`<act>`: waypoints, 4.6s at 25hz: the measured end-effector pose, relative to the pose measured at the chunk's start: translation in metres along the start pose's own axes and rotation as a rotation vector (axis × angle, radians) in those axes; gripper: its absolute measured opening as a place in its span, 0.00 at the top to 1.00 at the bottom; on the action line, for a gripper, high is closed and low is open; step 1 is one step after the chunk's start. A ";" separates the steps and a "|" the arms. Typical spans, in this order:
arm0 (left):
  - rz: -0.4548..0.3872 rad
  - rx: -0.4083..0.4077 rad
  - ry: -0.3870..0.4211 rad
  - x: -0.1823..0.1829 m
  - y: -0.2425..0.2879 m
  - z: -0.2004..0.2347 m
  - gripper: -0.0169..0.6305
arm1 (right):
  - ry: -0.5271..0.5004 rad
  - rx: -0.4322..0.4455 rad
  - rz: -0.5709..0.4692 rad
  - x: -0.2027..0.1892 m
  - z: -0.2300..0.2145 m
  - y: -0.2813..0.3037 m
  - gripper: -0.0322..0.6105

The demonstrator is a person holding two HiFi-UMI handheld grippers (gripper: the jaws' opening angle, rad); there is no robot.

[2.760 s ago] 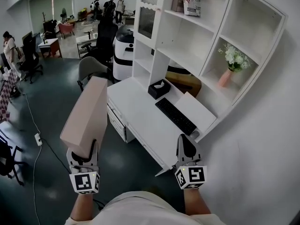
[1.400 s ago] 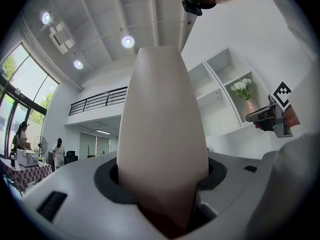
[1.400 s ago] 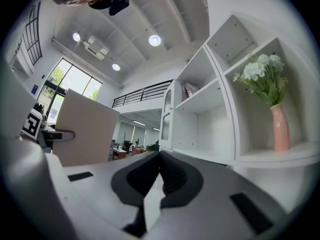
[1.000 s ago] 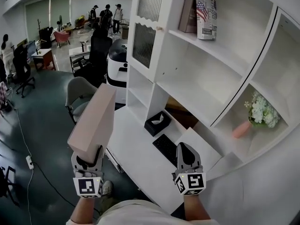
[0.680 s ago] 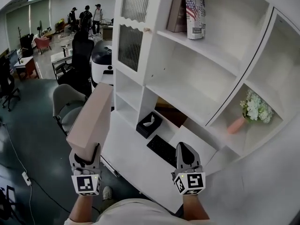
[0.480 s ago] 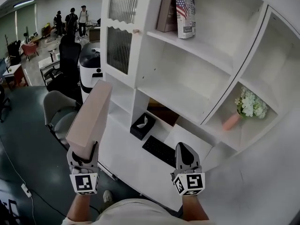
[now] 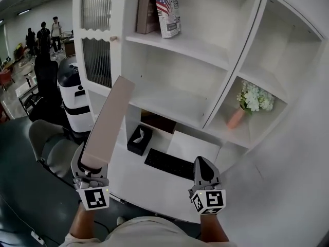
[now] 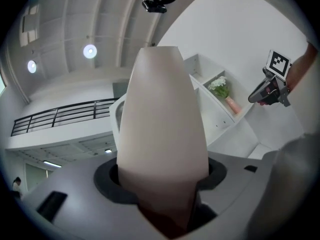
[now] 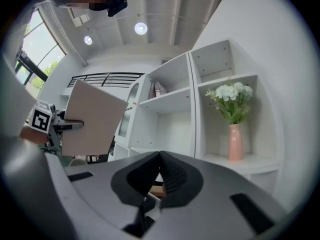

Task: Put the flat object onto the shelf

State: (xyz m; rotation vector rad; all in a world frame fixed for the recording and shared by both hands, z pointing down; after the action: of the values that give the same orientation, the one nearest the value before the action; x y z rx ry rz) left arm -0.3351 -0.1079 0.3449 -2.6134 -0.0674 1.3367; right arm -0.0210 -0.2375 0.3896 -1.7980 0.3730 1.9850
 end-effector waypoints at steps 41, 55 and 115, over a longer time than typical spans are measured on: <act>-0.073 -0.457 0.815 0.073 0.152 -0.100 0.55 | 0.013 -0.332 0.063 -0.014 -0.077 -0.095 0.95; -0.009 -0.549 0.877 0.045 0.204 -0.145 0.55 | 0.022 -0.402 0.088 -0.026 -0.109 -0.107 0.95; 0.231 -1.062 0.875 -0.036 0.304 -0.212 0.36 | 0.062 -0.447 0.158 -0.063 -0.152 -0.083 0.95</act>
State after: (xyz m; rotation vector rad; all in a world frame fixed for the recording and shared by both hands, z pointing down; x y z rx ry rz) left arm -0.2012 -0.4446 0.4331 -3.9249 -0.4440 -0.0421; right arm 0.1557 -0.2464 0.4406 -2.1593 0.0928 2.2614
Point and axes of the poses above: the fingertips, and each gripper's own axes: y forward along the fingers, z to its left, x out of its top, the point moved 2 cm from there along -y, backward along the fingers, and after that the axes turned 9 degrees about -x, right-handed, at the moved point
